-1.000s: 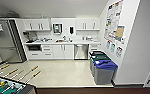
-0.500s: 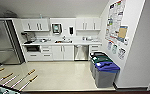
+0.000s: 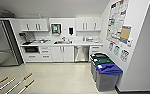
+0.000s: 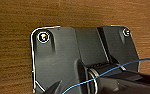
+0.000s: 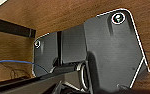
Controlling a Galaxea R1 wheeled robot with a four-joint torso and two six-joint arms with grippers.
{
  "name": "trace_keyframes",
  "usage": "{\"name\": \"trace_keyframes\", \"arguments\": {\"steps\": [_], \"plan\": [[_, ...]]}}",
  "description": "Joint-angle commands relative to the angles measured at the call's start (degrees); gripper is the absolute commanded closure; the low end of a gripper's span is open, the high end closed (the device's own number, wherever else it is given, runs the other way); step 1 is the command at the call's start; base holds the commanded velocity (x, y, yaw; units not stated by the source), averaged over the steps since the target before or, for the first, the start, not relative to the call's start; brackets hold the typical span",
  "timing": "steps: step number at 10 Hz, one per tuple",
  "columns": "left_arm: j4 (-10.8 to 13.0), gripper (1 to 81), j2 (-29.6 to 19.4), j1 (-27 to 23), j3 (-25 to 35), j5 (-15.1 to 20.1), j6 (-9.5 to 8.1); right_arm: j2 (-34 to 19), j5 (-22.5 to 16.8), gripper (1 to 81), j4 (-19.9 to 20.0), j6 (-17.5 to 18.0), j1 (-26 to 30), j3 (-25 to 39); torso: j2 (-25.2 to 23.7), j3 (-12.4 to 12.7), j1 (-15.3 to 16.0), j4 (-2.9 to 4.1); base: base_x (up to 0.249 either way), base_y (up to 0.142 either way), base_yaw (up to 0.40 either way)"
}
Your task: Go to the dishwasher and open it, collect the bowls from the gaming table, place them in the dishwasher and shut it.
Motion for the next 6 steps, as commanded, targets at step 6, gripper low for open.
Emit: {"name": "trace_keyframes", "arguments": {"steps": [6], "plan": [[-0.07,1.0,-1.09,-2.83,0.3,2.87,0.25,-0.57,-2.82,1.0,0.68,0.17,2.54,0.69,0.0,0.0,0.0,0.0,0.19,0.0,0.0]]}}
